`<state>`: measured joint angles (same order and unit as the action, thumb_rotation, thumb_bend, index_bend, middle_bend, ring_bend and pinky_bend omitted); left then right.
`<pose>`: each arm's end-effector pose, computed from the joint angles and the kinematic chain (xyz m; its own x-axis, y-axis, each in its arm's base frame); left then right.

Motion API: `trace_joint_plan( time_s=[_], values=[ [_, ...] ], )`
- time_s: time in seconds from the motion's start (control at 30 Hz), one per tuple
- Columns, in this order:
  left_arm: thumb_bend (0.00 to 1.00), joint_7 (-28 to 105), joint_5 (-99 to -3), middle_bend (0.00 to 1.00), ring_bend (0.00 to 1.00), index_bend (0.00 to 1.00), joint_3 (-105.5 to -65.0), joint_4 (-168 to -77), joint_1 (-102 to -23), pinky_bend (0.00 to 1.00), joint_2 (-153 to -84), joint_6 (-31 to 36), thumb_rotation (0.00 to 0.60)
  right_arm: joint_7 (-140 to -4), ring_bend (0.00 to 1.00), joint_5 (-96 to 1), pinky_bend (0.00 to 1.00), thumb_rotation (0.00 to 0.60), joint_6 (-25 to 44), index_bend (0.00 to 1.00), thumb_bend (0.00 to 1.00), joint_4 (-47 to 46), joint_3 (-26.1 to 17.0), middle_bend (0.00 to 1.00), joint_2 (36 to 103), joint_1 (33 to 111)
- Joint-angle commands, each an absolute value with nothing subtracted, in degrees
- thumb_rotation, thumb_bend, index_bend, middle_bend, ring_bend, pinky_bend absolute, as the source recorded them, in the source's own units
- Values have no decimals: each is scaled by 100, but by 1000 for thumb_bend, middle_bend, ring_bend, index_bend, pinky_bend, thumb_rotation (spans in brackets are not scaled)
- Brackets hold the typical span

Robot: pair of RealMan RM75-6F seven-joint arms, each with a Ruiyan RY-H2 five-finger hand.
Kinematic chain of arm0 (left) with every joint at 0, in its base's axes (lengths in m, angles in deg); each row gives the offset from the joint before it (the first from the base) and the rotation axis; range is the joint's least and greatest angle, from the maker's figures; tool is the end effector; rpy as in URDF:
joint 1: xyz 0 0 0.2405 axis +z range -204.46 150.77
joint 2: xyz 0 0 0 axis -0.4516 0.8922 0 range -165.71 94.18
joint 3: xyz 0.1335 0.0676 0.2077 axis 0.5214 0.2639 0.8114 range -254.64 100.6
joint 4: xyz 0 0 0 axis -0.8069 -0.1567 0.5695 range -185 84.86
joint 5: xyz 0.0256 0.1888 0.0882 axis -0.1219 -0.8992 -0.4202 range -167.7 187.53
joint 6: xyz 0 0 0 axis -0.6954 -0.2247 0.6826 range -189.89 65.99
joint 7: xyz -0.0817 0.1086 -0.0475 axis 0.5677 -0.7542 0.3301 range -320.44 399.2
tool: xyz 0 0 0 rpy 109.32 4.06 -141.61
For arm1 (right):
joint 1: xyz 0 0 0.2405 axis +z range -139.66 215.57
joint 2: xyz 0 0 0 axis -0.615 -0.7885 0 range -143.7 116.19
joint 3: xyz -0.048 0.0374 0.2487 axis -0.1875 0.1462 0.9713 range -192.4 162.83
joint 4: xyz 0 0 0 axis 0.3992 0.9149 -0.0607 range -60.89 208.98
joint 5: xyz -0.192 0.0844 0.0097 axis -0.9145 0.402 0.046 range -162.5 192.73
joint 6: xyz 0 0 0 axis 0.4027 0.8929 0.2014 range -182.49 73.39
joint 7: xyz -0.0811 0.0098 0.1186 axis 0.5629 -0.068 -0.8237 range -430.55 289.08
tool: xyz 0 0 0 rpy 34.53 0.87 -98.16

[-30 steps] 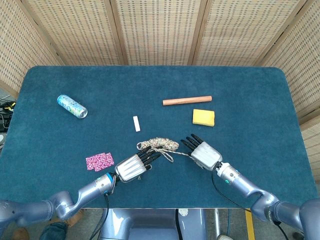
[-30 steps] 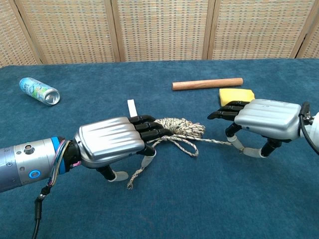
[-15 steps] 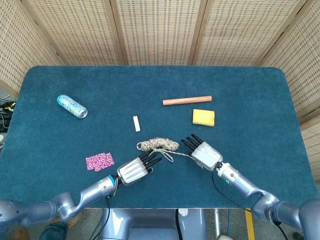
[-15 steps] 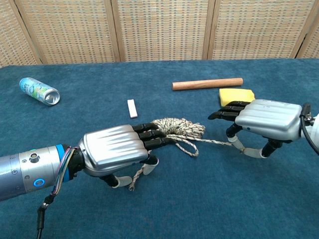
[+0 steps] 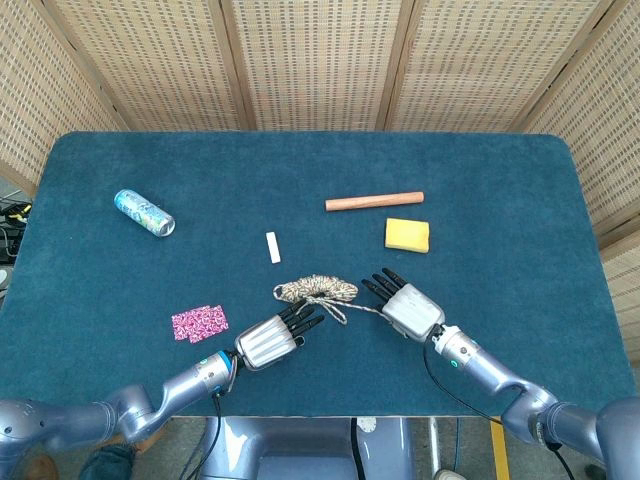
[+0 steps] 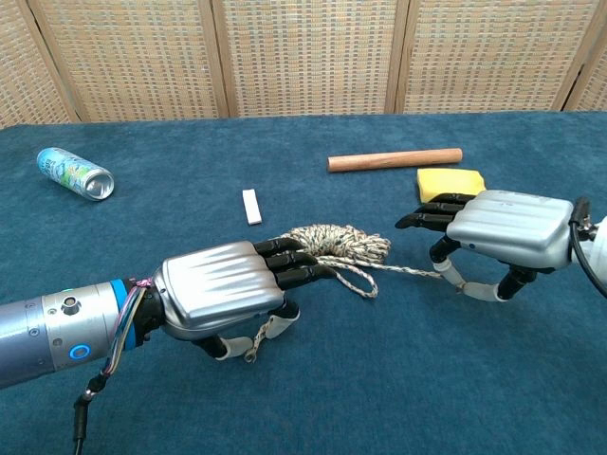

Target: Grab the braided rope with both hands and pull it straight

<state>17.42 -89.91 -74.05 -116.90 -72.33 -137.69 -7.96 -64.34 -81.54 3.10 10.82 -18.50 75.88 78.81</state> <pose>-0.1300 0.2751 -0.1107 0.7795 -0.0808 0.6211 0.2683 -0.8529 -0.4478 -0.2155 -0.3234 -0.0270 0.7703 -0.0712 0.6337 -0.4913 -0.6999 0.5185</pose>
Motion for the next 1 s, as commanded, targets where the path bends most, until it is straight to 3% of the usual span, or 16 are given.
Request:
trace_joint_plan(
  time_s=[0.03,1.0],
  values=[
    [357,1734,-8975,0,0,526,-7395,-11685,-7241,0,-13782,-807,600,-6430,0,-8155,0,600,309,642,497,1082,-1854,25,7588,7881],
    [474,1813,-8751,0,0,667,-7406,-11689,-7227,0,-13724,-702,600,-6408,0,-8145,0,600,350,642,498,1123,-1859,25,7561,7864]
  ],
)
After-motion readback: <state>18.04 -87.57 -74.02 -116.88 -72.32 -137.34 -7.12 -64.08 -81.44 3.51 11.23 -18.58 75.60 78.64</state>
